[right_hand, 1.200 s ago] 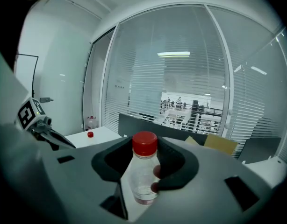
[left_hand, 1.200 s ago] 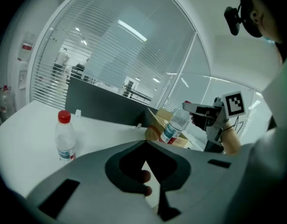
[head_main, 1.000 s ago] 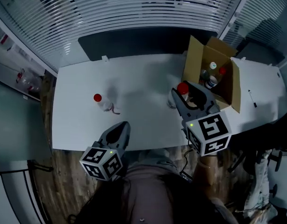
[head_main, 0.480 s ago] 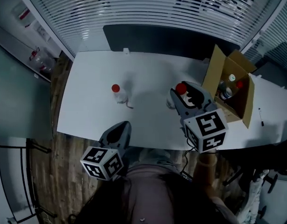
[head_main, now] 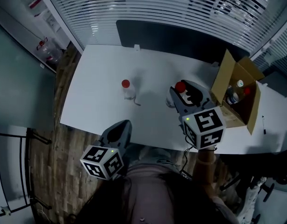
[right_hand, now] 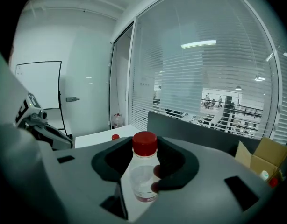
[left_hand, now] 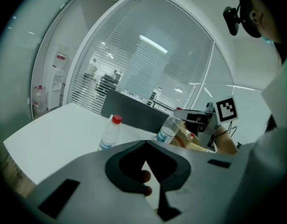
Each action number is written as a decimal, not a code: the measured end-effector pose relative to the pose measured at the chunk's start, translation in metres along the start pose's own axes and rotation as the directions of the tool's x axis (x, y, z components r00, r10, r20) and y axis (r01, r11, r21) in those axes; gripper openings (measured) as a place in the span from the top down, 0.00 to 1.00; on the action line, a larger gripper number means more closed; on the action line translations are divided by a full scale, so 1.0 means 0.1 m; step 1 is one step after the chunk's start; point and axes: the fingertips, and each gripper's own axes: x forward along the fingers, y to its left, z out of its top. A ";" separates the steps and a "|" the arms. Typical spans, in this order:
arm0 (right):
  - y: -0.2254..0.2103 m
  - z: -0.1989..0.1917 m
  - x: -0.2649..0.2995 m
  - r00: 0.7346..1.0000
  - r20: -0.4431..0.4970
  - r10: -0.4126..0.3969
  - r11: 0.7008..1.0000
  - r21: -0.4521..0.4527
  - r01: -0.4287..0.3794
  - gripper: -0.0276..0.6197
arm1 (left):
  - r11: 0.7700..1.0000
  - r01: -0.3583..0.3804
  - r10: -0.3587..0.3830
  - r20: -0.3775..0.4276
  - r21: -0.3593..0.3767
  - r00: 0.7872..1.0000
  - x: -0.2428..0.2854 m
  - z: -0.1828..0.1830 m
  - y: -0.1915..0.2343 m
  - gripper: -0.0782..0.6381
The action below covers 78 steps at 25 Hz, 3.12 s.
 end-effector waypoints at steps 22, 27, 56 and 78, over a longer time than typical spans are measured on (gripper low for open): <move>0.40 -0.34 0.70 1.000 -0.021 0.020 1.000 0.005 -0.020 0.71 | 0.999 -0.023 0.024 -0.020 0.031 1.000 -0.18 0.07 0.50 0.88; 0.39 -0.49 0.86 0.999 -0.044 -0.004 1.000 0.009 0.005 0.71 | 0.999 -0.017 0.019 -0.035 0.042 0.999 -0.17 0.09 0.61 0.88; 0.37 -0.84 1.19 0.999 -0.035 -0.039 0.996 0.081 0.042 0.71 | 0.998 0.014 -0.007 -0.099 0.067 0.995 -0.04 0.06 0.77 0.88; 0.29 -0.83 1.04 0.997 -0.032 -0.064 0.990 0.121 0.068 0.71 | 0.993 0.064 -0.053 -0.099 0.103 0.994 0.00 0.08 0.66 0.88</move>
